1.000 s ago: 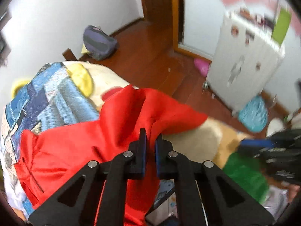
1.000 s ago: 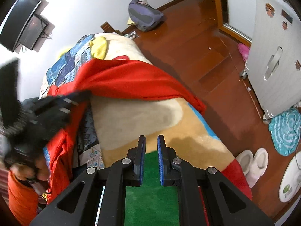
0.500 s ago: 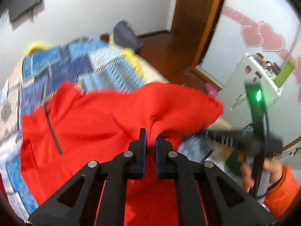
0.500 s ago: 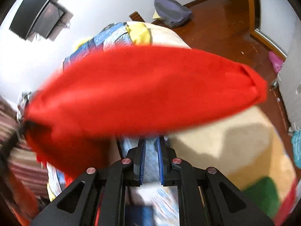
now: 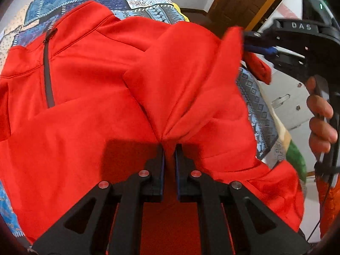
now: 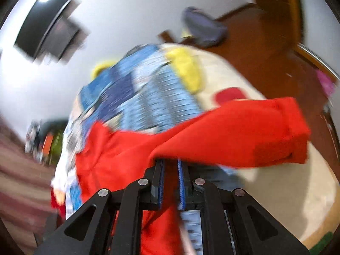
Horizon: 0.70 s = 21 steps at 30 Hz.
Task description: Fold large clothes
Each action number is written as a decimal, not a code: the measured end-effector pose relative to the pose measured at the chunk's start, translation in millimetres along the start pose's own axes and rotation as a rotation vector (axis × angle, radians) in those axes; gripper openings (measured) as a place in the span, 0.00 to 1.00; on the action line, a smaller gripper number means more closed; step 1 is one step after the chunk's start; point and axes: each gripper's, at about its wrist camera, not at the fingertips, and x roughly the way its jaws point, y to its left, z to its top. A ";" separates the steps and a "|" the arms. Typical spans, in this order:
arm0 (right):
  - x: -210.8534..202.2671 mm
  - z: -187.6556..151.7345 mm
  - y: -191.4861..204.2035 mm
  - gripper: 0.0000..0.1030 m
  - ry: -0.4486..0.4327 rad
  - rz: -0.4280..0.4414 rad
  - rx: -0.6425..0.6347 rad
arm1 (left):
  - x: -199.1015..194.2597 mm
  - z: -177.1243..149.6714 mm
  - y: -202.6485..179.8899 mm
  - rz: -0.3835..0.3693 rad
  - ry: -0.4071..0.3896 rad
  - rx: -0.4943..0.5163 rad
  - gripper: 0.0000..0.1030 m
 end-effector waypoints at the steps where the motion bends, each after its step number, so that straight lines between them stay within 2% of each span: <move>1: 5.5 -3.1 16.4 0.07 0.031 0.007 -0.058 | -5.5 -1.2 2.6 -0.005 -0.002 -0.006 0.12; 3: 17.5 -14.9 40.5 0.07 0.107 0.032 -0.136 | -19.8 -6.3 7.6 0.002 -0.019 -0.010 0.28; 5: 33.2 -28.6 53.5 0.07 0.207 0.088 -0.163 | -39.6 -12.3 11.0 0.047 -0.059 0.016 0.52; 7: 51.5 -44.8 59.5 0.07 0.313 0.088 -0.169 | -60.2 -18.3 14.1 0.122 -0.100 0.065 0.54; 9: 57.4 -55.5 61.2 0.07 0.341 0.046 -0.207 | -74.0 -20.7 15.8 0.170 -0.101 0.097 0.54; 11: 48.5 -64.6 65.7 0.07 0.327 -0.011 -0.284 | -86.9 -21.7 18.1 0.188 -0.109 0.107 0.56; 15: 11.5 -69.6 77.3 0.07 0.271 -0.040 -0.439 | -95.2 -12.3 14.9 0.189 -0.135 0.121 0.60; 17: -3.6 -75.6 78.8 0.07 0.250 -0.066 -0.515 | -87.9 -7.2 9.0 0.167 -0.139 0.111 0.60; 20: 2.4 -92.4 82.4 0.07 0.259 -0.179 -0.672 | -65.0 1.7 1.5 0.110 -0.111 0.097 0.60; 21: 12.3 -100.7 78.8 0.07 0.268 -0.250 -0.723 | -57.9 1.8 -1.2 0.101 -0.100 0.097 0.60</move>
